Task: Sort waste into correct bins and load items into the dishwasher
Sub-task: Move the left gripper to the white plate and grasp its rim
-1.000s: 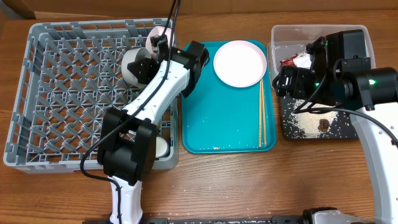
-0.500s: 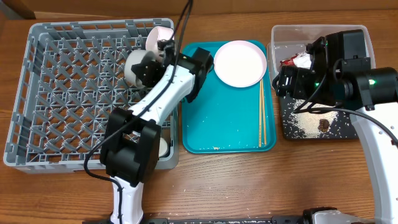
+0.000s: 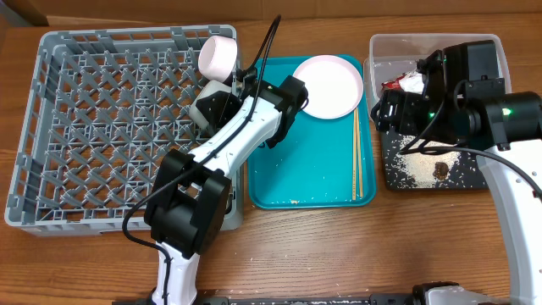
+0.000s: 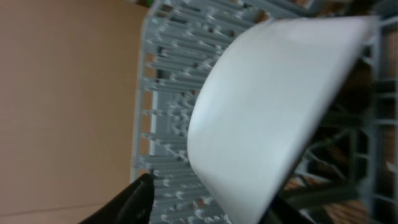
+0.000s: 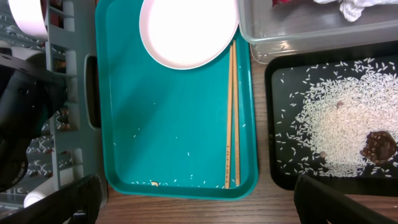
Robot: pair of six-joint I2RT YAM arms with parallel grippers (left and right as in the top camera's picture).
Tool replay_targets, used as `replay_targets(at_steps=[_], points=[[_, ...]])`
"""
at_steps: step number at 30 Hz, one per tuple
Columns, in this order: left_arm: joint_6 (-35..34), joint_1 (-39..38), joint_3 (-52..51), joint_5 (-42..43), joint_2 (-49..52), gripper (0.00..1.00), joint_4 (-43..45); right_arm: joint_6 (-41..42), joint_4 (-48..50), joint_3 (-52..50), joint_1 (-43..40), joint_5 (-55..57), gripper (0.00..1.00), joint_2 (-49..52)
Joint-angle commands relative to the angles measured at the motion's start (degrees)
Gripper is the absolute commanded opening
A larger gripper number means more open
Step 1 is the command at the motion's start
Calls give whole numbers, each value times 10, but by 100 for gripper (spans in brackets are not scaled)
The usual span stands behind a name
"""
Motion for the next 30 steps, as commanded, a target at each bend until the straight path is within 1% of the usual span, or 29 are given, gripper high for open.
replay_targets(at_steps=[1, 9, 16, 18, 19, 22, 23, 25, 26, 27, 28, 29, 30], points=[[8, -1, -3, 78, 4, 53, 0, 2, 4, 7, 2, 3, 100, 1], [24, -1, 10, 158, 3, 59, 0, 2, 4, 7, 2, 3, 100, 1], [56, 0, 93, 235, 3, 63, -11, 2, 4, 7, 2, 3, 100, 1], [65, 0, 126, 256, 3, 66, -20, 2, 4, 7, 2, 3, 100, 1], [70, 0, 144, 266, 3, 70, -22, 2, 4, 7, 2, 3, 100, 1], [71, 0, 201, 301, 3, 84, -34, 2, 4, 7, 2, 3, 100, 1], [71, 0, 221, 320, 3, 88, -37, 2, 4, 7, 2, 3, 100, 1], [71, 0, 255, 378, 3, 93, -35, 2, 4, 7, 2, 3, 100, 1], [70, 0, 269, 413, 3, 93, -31, 2, 4, 7, 2, 3, 100, 1], [70, 0, 277, 444, 3, 90, -22, 2, 4, 7, 2, 3, 100, 1], [69, 0, 280, 482, 3, 82, -2, 2, 4, 7, 2, 3, 100, 1], [62, 0, 280, 502, 3, 77, 12, 2, 4, 7, 2, 3, 100, 1], [39, 0, 276, 520, 4, 71, 34, 2, 4, 7, 2, 3, 100, 1]])
